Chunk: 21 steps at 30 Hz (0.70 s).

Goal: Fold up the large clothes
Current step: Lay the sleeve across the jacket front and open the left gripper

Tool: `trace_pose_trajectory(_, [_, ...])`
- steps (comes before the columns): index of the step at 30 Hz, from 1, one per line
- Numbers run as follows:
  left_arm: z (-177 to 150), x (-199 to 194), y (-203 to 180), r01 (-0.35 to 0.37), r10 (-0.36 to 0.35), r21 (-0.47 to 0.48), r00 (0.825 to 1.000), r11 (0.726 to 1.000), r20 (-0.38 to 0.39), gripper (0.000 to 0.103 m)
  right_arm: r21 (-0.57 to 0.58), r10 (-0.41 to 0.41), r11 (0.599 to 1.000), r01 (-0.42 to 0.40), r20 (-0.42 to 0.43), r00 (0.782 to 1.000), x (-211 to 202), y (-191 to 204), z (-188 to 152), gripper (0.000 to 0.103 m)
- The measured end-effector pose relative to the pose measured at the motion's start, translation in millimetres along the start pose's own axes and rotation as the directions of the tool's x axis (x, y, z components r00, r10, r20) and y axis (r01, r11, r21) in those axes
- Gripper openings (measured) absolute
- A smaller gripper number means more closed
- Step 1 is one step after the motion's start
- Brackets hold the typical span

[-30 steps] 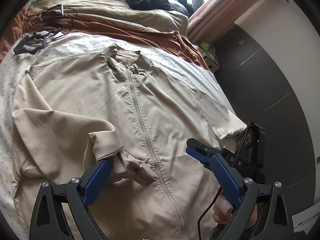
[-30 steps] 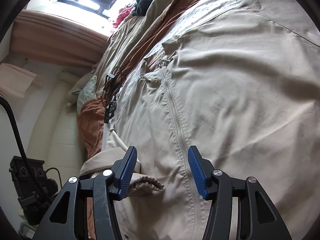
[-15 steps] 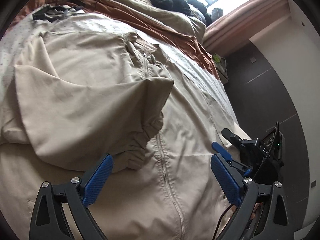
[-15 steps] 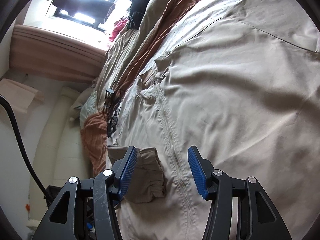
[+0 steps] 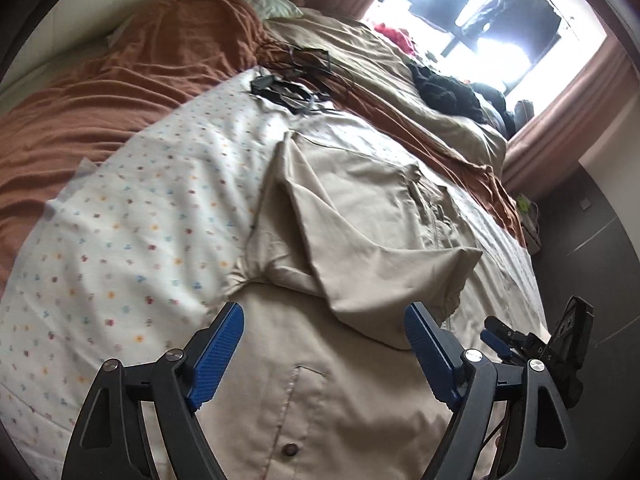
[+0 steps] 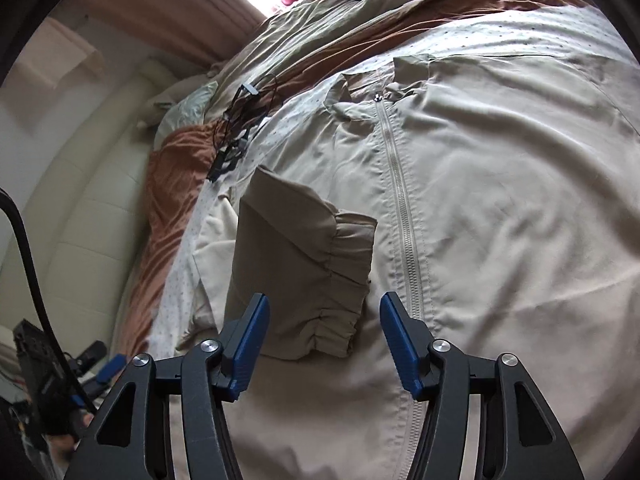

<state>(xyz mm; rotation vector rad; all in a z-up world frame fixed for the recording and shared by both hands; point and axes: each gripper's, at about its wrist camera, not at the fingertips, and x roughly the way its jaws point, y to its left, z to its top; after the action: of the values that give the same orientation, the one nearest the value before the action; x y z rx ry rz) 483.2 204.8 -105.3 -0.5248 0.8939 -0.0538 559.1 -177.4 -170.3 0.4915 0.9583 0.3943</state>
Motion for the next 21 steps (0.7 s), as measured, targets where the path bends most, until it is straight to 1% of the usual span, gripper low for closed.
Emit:
trace_pose_trajectory(2, [2.5, -10.9, 11.7, -0.016, 0.016, -0.020, 1.000, 1.000, 0.025, 0.083, -0.023, -0.014, 1.000, 0.014, -0.003, 1.000, 5.8, 5.3, -2.5, 0.069])
trace_pose_trajectory(4, [3.5, -21.3, 20.9, -0.033, 0.034, -0.033, 0.998, 0.999, 0.048, 0.083, -0.053, -0.043, 0.998, 0.043, 0.001, 0.999, 11.3, 10.6, -5.6, 0.076])
trace_pose_trajectory(7, [2.1, -34.5, 33.1, -0.059, 0.062, -0.034, 0.994, 0.998, 0.087, 0.083, -0.112, -0.083, 0.990, 0.081, -0.012, 0.997, 20.3, 19.2, -9.6, 0.077])
trace_pose_trajectory(10, [1.2, -39.3, 43.4, -0.087, 0.091, -0.042, 0.990, 0.995, 0.108, 0.083, -0.177, -0.132, 0.976, 0.129, -0.002, 0.991, 25.6, 28.5, -12.3, 0.079])
trace_pose_trajectory(13, [-0.3, -37.0, 53.6, -0.084, 0.089, -0.056, 0.990, 0.995, 0.108, 0.083, -0.231, -0.176, 0.957, 0.177, 0.025, 0.984, 29.7, 35.3, -13.5, 0.080])
trace_pose_trajectory(15, [-2.1, -34.4, 57.9, -0.060, 0.066, -0.062, 0.992, 0.996, 0.103, 0.084, -0.281, -0.204, 0.938, 0.204, 0.027, 0.979, 34.5, 41.3, -15.7, 0.080])
trace_pose_trajectory(18, [-4.4, -26.9, 61.2, -0.070, 0.076, -0.066, 0.993, 0.995, 0.088, 0.083, -0.365, -0.251, 0.899, 0.242, 0.022, 0.968, 45.0, 50.5, -21.2, 0.080])
trace_pose_trajectory(21, [-6.6, -19.1, 65.7, -0.064, 0.069, -0.074, 0.995, 0.995, 0.076, 0.083, -0.402, -0.295, 0.871, 0.280, 0.026, 0.955, 51.7, 52.2, -24.0, 0.080])
